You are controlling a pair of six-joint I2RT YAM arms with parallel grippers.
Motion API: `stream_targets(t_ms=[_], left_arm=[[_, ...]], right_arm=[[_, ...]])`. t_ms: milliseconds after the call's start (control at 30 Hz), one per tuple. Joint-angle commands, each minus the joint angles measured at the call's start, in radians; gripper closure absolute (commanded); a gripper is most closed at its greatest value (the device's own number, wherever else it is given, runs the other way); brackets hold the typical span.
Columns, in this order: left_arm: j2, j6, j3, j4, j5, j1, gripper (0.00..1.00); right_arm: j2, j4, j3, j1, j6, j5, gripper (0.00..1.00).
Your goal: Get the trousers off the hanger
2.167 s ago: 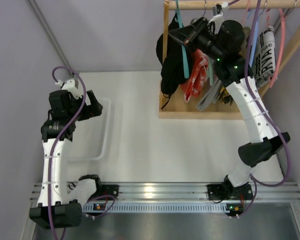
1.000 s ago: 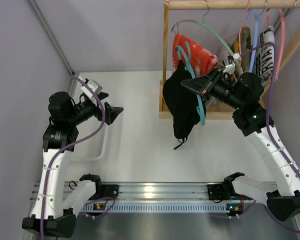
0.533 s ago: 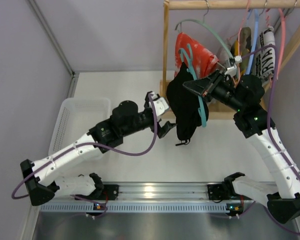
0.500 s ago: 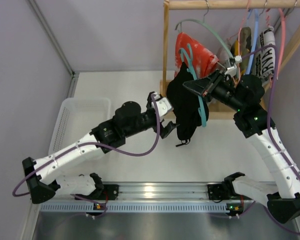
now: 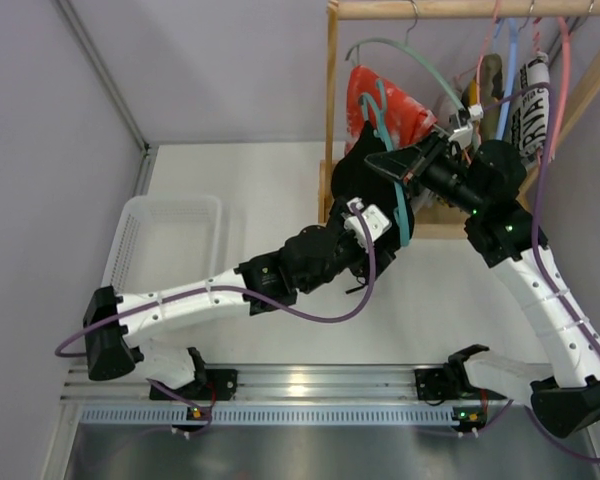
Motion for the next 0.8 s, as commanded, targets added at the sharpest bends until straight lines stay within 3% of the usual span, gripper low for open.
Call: stream_targets(t_ms=[0, 200, 300, 467, 567, 700, 767], left_arm=[[0.004, -0.052, 0.035, 0.111, -0.077, -0.022, 0.01], [0.087, -0.020, 0.101, 0.114, -0.223, -0.027, 0.03], [0.116, 0.003, 0.130, 0.123, -0.231, -0.027, 0.06], [0.108, 0.013, 0.108, 0.122, -0.267, -0.025, 0.19], [0.088, 0.010, 0.071, 0.111, -0.287, -0.024, 0.35], [0.070, -0.045, 0.054, 0.054, -0.275, 0.019, 0.66], [0.059, -0.069, 0.054, 0.037, -0.261, 0.042, 0.73]], right_arm=[[-0.009, 0.105, 0.086, -0.005, 0.013, 0.013, 1.00], [0.002, 0.100, 0.110, -0.002, 0.013, 0.005, 1.00], [0.002, 0.105, 0.114, -0.002, 0.018, 0.005, 1.00], [0.002, 0.097, 0.127, -0.001, 0.012, 0.005, 1.00], [0.001, 0.094, 0.134, -0.001, 0.010, 0.007, 1.00], [-0.001, 0.090, 0.135, -0.001, 0.009, 0.008, 1.00], [0.001, 0.088, 0.137, -0.001, 0.009, 0.010, 1.00]])
